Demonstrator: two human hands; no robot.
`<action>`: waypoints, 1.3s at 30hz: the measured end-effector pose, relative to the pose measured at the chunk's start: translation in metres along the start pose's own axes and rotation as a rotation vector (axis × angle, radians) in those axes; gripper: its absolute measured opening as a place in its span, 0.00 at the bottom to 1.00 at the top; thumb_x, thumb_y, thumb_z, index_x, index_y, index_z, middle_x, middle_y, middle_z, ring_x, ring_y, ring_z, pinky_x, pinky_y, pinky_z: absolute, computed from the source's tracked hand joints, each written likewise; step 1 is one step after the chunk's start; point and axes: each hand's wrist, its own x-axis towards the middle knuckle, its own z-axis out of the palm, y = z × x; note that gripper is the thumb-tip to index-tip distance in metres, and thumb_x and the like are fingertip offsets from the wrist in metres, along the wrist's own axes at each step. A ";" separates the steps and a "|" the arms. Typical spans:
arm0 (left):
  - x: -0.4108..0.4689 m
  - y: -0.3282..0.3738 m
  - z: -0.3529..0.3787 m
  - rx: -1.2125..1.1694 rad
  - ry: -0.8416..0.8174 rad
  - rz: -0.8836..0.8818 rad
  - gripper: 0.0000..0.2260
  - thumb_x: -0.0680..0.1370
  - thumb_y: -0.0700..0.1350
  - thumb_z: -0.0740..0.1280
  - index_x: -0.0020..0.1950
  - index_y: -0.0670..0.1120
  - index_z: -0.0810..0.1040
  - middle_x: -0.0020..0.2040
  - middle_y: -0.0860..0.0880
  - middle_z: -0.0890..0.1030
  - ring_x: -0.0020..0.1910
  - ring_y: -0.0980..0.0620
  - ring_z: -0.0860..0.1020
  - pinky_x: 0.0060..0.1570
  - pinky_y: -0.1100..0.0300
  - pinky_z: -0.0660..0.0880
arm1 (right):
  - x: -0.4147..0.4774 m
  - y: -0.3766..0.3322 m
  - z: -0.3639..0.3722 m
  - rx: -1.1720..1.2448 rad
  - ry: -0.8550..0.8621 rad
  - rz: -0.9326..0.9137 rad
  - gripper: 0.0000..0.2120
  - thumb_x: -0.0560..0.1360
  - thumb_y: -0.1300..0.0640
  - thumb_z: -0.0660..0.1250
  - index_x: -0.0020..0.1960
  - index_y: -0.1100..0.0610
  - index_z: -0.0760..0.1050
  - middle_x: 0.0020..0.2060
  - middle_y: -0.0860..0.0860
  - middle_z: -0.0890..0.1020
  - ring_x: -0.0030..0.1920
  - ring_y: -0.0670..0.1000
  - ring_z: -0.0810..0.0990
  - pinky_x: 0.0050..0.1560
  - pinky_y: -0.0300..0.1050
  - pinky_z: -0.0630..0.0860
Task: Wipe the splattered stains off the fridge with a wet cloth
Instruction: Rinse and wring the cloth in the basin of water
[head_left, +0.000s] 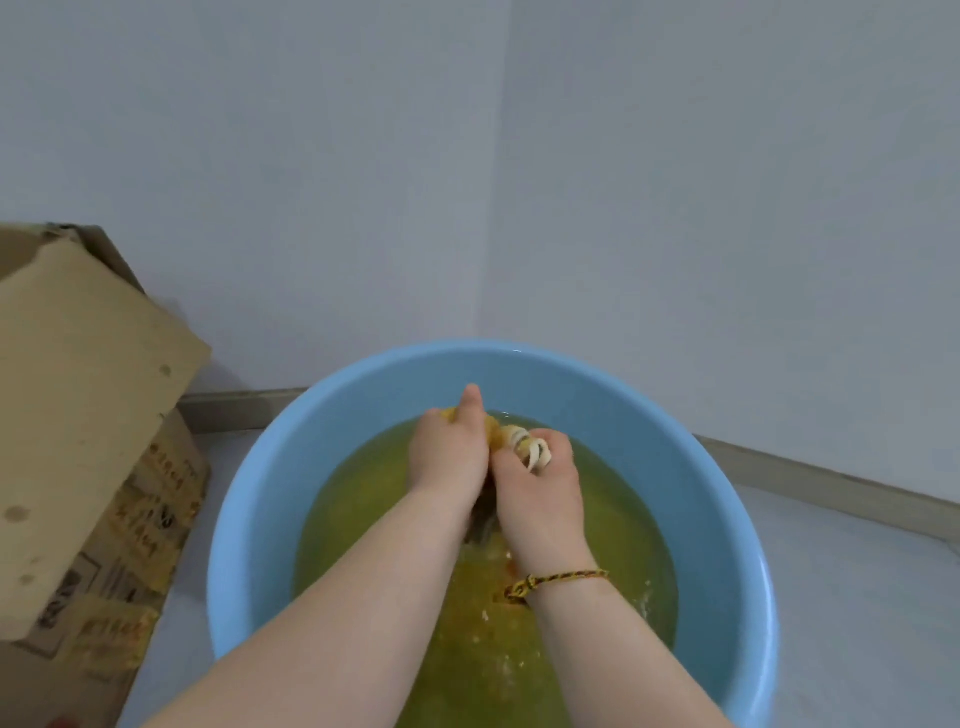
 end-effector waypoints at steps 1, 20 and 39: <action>-0.007 0.002 0.003 -0.007 0.012 0.044 0.22 0.80 0.53 0.53 0.48 0.35 0.76 0.53 0.36 0.78 0.53 0.39 0.75 0.45 0.56 0.67 | 0.003 0.000 0.000 0.007 0.047 -0.018 0.06 0.74 0.62 0.60 0.42 0.53 0.65 0.37 0.50 0.73 0.36 0.49 0.71 0.36 0.42 0.67; -0.004 -0.020 0.014 0.174 -0.419 -0.051 0.26 0.78 0.57 0.56 0.69 0.41 0.66 0.68 0.43 0.70 0.65 0.44 0.70 0.62 0.54 0.67 | 0.062 0.035 -0.050 -0.646 -0.072 0.031 0.13 0.78 0.49 0.59 0.41 0.57 0.66 0.32 0.48 0.69 0.43 0.53 0.71 0.43 0.42 0.64; 0.023 -0.027 0.005 0.115 -0.333 -0.248 0.26 0.79 0.56 0.55 0.70 0.39 0.63 0.68 0.41 0.68 0.66 0.41 0.68 0.62 0.52 0.66 | 0.043 0.015 -0.042 -0.266 -0.140 0.146 0.08 0.76 0.55 0.64 0.40 0.56 0.70 0.40 0.52 0.76 0.41 0.50 0.75 0.48 0.43 0.71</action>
